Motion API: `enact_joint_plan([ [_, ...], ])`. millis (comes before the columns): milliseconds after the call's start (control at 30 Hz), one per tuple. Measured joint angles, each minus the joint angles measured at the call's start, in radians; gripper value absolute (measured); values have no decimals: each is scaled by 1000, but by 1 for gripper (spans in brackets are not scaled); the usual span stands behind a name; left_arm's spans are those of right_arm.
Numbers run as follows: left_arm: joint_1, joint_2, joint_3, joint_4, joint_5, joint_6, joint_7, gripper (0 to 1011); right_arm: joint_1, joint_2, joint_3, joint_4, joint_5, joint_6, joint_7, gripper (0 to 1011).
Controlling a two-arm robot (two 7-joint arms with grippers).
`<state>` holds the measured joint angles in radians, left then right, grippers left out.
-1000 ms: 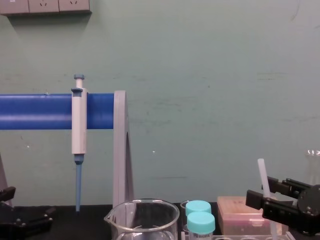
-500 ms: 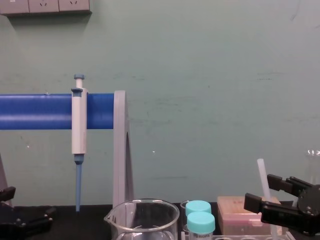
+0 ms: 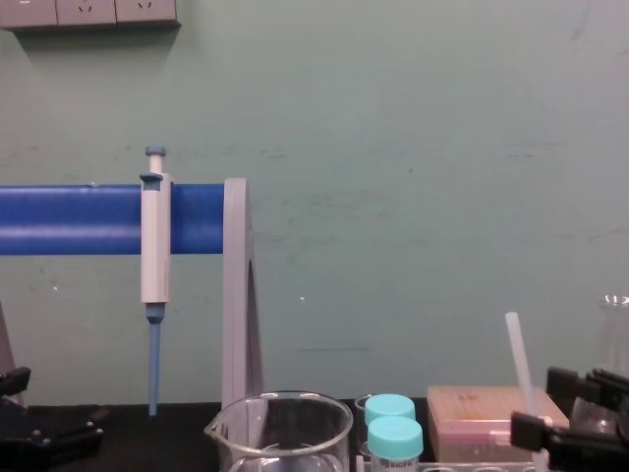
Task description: Pick up the stirring rod with one hand, then place it down.
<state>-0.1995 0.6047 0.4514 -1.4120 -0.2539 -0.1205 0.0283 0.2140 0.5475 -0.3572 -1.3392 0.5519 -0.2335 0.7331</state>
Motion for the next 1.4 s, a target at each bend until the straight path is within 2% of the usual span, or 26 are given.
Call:
enact_joint_plan([
  [233, 0, 0, 0, 0, 0, 0, 0, 1000, -19, 43, -2, -21, 6, 19, 25, 1002],
  [367, 0, 0, 0, 0, 0, 0, 0, 1000, -39, 83, 11, -40, 23, 26, 43, 1002],
  [500, 0, 0, 0, 0, 0, 0, 0, 1000, -65, 101, 48, -61, 28, 17, 0, 1002],
  [567, 0, 0, 0, 0, 0, 0, 0, 1000, -82, 98, 80, -70, 25, 5, -57, 1002],
  [633, 0, 0, 0, 0, 0, 0, 0, 1000, -89, 91, 101, -72, 14, 0, -103, 1002],
  [700, 0, 0, 0, 0, 0, 0, 0, 1000, -95, 74, 126, -73, -14, -1, -181, 1002],
  [733, 0, 0, 0, 0, 0, 0, 0, 1000, -96, 58, 141, -72, -41, -1, -242, 1002],
  [800, 0, 0, 0, 0, 0, 0, 0, 1000, -96, 38, 153, -70, -70, 3, -306, 1002],
  [833, 0, 0, 0, 0, 0, 0, 0, 1000, -94, 19, 160, -66, -99, 11, -367, 1002],
  [867, 0, 0, 0, 0, 0, 0, 0, 1000, -94, 19, 160, -66, -99, 11, -367, 1002],
  [900, 0, 0, 0, 0, 0, 0, 0, 1000, -90, -1, 165, -62, -126, 24, -420, 1002],
  [967, 0, 0, 0, 0, 0, 0, 0, 1000, -85, -24, 166, -56, -155, 45, -473, 1002],
  [1133, 0, 0, 0, 0, 0, 0, 0, 1000, -78, -64, 163, -44, -191, 79, -524, 1002],
  [1300, 0, 0, 0, 0, 0, 0, 0, 1000, -78, -83, 161, -40, -206, 96, -539, 1002],
  [1400, 0, 0, 0, 0, 0, 0, 0, 1000, -78, -80, 161, -40, -206, 96, -538, 1002],
])
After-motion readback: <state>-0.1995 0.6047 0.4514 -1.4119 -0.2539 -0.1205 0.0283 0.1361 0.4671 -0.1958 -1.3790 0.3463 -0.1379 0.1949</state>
